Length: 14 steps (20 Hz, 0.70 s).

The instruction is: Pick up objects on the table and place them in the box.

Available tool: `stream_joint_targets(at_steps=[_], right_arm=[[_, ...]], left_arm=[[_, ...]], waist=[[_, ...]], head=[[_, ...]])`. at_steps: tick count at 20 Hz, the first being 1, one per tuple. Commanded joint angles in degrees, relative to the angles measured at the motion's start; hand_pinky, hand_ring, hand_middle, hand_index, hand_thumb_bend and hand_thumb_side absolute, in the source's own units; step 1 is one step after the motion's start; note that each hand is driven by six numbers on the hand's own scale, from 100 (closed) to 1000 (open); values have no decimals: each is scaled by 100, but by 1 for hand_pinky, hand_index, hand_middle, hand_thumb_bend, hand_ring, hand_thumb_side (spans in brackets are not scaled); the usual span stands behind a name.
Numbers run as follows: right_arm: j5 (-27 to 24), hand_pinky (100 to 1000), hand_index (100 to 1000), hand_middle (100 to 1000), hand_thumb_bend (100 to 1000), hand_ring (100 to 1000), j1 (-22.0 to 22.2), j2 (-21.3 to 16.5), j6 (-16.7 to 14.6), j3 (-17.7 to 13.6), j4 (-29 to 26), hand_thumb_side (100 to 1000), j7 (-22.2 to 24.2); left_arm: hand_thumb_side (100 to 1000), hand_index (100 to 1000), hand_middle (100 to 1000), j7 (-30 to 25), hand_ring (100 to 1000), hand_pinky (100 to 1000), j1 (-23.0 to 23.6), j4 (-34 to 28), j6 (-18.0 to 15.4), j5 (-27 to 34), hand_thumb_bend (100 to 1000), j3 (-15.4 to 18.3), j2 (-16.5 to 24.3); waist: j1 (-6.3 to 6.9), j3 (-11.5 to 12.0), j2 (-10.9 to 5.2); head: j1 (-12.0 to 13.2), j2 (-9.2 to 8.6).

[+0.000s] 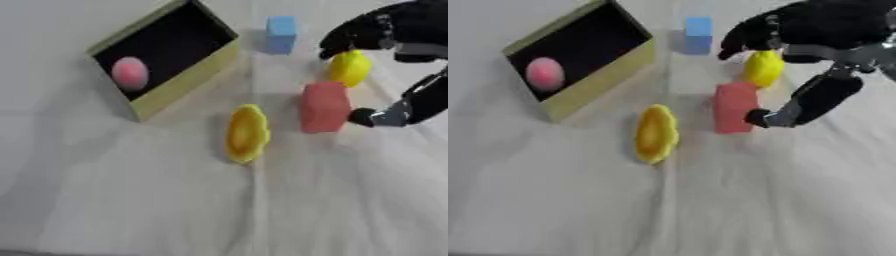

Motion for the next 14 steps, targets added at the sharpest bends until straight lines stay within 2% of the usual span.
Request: stream_joint_targets(at_steps=[1, 3, 7, 14], right_arm=[[-1, 885, 914, 869, 398, 906, -147, 91, 75, 48, 281, 466, 94], [-189, 895, 910, 845, 408, 906, -180, 218, 249, 91, 508, 420, 185], [-501, 905, 908, 834, 415, 912, -238, 374, 544, 116, 726, 407, 337], [-478, 909, 909, 835, 424, 920, -285, 541, 702, 169, 918, 413, 523]], left_arm=[[520, 808, 643, -23, 763, 693, -25, -97, 8, 37, 545, 23, 141], [522, 808, 642, -27, 764, 692, -9, -97, 19, 46, 543, 21, 119], [524, 807, 641, -39, 764, 691, 14, -97, 40, 61, 542, 15, 94], [526, 807, 640, -63, 765, 690, 27, -97, 57, 77, 542, -2, 58]], waist=[[3, 4, -142], [2, 0, -137], [0, -9, -127], [-15, -8, -122]], head=[[-16, -7], [-26, 0], [-21, 13], [-41, 8]])
